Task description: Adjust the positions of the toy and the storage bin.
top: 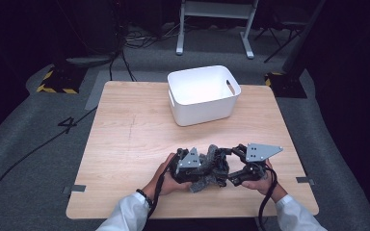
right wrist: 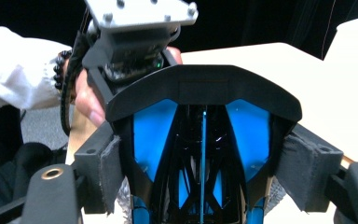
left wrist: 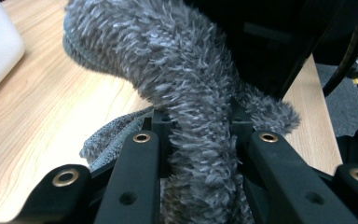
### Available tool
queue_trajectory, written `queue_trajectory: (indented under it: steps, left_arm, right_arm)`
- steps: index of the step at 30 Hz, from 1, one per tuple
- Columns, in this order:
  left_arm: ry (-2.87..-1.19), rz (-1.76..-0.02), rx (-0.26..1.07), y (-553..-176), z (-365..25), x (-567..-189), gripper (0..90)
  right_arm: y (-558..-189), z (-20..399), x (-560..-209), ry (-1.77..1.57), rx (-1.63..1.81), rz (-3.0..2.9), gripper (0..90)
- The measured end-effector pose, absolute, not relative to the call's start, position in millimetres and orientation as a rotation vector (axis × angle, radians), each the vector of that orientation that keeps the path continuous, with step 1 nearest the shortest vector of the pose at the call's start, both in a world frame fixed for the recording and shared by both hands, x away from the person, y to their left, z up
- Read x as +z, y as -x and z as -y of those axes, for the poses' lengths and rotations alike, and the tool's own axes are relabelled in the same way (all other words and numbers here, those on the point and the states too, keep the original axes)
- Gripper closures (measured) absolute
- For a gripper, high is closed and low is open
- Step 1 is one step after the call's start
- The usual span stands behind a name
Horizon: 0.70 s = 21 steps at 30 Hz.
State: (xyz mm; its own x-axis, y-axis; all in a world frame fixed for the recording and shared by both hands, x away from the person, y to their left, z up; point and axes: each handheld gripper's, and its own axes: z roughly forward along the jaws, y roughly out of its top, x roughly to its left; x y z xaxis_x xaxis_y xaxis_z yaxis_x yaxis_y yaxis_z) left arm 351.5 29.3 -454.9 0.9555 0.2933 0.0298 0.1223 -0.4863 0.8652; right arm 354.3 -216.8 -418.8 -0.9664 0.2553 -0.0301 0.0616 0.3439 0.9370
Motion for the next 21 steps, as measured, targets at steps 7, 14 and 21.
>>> queue_trajectory:
  steps: [7,14,21]
  left_arm:
    - [-2.075,-0.256,0.286,-342.5,-33.0,-442.9,73.4]
    - [-2.074,-0.248,0.324,-339.0,-33.8,-436.9,73.5]
    - [-2.068,-0.237,0.356,-336.6,-34.3,-431.6,73.7]
  right_arm:
    - [-357.2,218.0,-423.0,-0.282,1.671,-2.481,25.4]
    - [-357.8,216.6,-422.7,-0.266,1.598,-2.539,25.2]
    - [-358.0,217.8,-423.0,-0.267,1.595,-2.525,25.3]
